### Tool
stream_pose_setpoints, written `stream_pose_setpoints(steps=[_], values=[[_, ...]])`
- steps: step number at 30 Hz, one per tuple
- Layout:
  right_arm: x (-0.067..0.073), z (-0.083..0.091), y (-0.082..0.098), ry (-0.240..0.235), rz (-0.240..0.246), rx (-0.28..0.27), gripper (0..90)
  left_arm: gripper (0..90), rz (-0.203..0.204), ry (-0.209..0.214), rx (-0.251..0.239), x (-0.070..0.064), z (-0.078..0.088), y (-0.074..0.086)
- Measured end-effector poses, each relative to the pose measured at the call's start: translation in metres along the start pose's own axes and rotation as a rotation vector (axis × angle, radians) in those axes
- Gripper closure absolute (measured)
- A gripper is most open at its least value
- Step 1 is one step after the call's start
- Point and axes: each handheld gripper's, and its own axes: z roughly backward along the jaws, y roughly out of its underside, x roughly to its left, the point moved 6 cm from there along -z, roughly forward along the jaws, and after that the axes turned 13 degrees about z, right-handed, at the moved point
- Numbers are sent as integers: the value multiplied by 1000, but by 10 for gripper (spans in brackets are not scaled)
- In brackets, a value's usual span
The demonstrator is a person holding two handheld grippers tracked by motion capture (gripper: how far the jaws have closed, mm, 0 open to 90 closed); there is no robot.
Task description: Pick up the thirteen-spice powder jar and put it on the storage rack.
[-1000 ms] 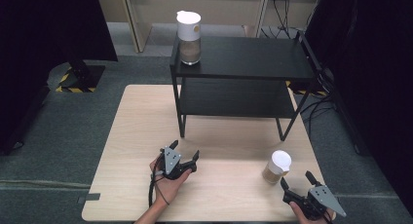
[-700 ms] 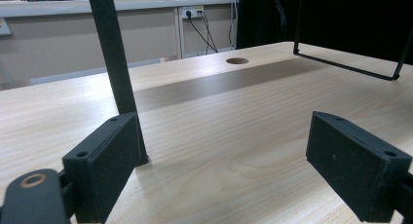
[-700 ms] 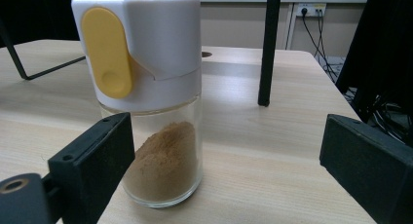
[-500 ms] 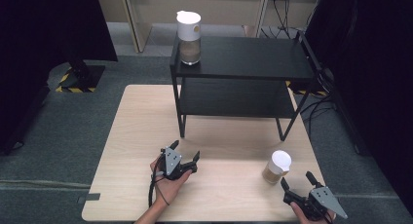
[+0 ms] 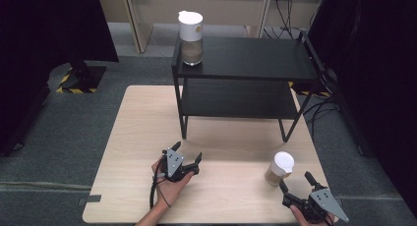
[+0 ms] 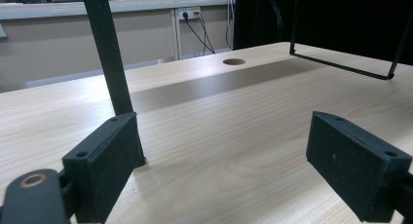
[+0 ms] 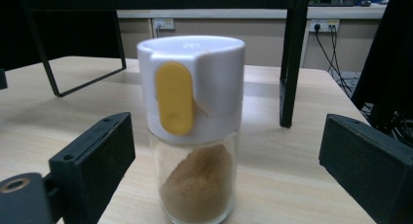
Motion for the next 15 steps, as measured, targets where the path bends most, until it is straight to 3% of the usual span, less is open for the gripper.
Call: stream_pose_setpoints(steps=[15], values=[[6, -31, -18, -35, 12, 2, 138, 121, -1, 3, -6, 0, 1, 1]])
